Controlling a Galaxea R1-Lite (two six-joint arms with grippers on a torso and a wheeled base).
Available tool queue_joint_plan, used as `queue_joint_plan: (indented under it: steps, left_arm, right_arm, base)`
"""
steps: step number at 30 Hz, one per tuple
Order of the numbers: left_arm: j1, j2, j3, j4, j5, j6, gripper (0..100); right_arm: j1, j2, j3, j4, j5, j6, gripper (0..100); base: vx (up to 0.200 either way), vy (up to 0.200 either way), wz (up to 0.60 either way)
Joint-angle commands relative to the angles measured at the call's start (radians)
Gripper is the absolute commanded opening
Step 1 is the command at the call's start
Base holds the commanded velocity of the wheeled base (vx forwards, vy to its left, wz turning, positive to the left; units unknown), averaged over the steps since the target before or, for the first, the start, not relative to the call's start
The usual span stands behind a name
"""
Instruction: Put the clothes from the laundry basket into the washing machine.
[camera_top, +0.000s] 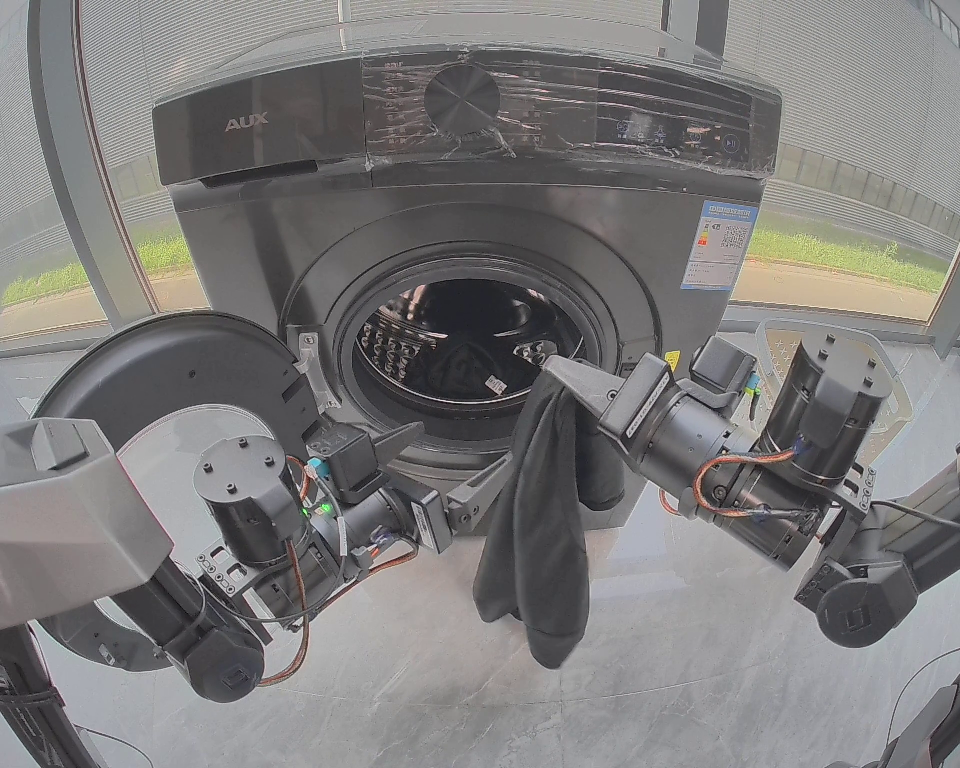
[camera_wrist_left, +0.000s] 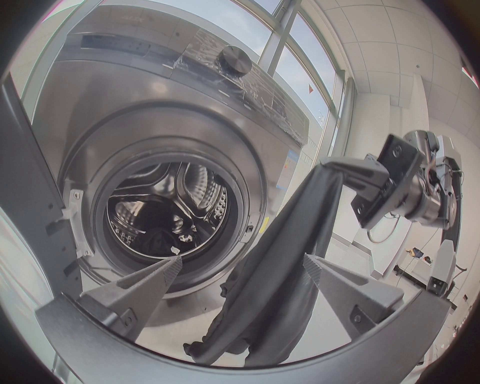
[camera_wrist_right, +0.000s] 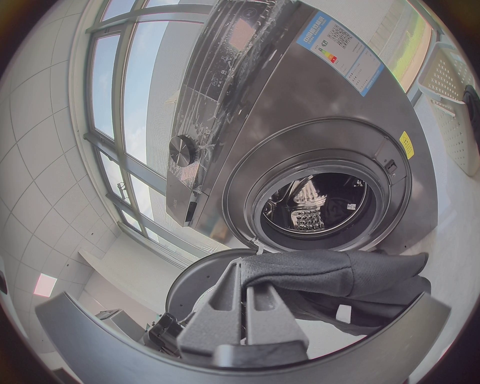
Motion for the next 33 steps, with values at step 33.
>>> queue_joint_plan:
  steps: [33]
  left_arm:
    - [-0.048, 0.151, 0.012, -0.039, 0.045, 0.045, 100]
  right_arm:
    - [0.015, 0.019, -0.247, 0.271, -0.187, -0.008, 0]
  base:
    - [0.0, 0.0, 0.0]
